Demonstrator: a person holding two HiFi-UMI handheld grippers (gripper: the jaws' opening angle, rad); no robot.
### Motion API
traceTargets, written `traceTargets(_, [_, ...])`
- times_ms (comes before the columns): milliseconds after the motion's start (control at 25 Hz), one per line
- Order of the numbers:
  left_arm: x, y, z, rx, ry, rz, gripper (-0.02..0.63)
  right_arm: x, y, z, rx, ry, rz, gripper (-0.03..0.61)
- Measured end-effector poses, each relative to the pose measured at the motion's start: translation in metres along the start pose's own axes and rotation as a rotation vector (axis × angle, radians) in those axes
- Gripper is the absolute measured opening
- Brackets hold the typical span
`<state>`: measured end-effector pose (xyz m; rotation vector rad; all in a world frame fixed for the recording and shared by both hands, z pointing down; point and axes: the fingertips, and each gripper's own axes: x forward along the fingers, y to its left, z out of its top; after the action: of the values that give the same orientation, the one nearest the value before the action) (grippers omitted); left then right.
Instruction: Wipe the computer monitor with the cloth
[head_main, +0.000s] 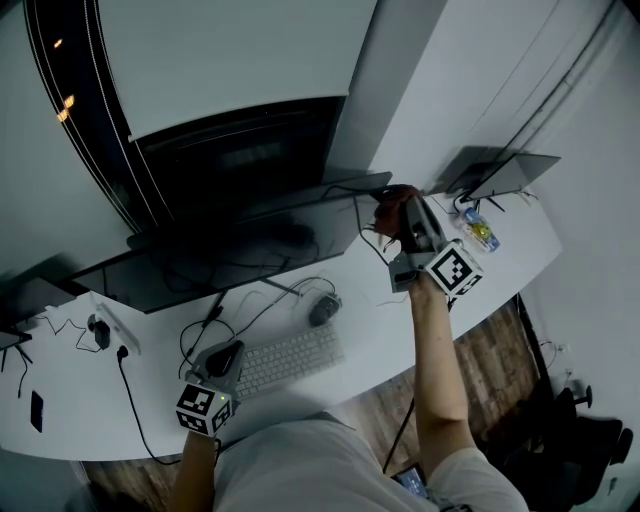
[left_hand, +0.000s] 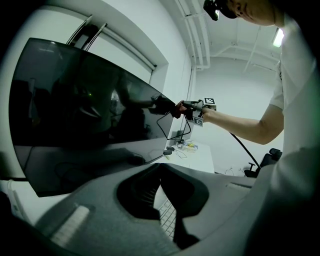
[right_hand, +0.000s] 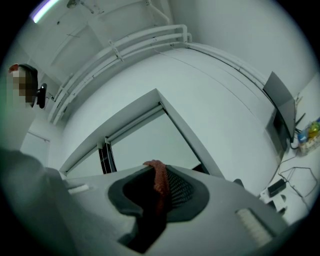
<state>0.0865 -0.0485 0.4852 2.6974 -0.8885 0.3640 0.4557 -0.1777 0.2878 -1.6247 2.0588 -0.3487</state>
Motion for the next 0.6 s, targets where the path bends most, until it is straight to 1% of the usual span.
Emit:
traceTargets(120, [-0.001, 0.001, 0.0, 0.002, -0.003, -0.01, 0.008, -0.005, 0.005, 0.001, -0.008, -0.005, -0.007, 0.069])
traceTargets(320, [-0.003, -0.001, 0.001, 0.006, -0.002, -0.034, 0.008, -0.02, 0.006, -0.007, -0.019, -0.005, -0.039, 0.069])
traceTargets(600, [-0.015, -0.002, -0.007, 0.009, 0.012, -0.06, 0.008, -0.05, 0.004, -0.034, 0.025, -0.017, -0.101, 0.069])
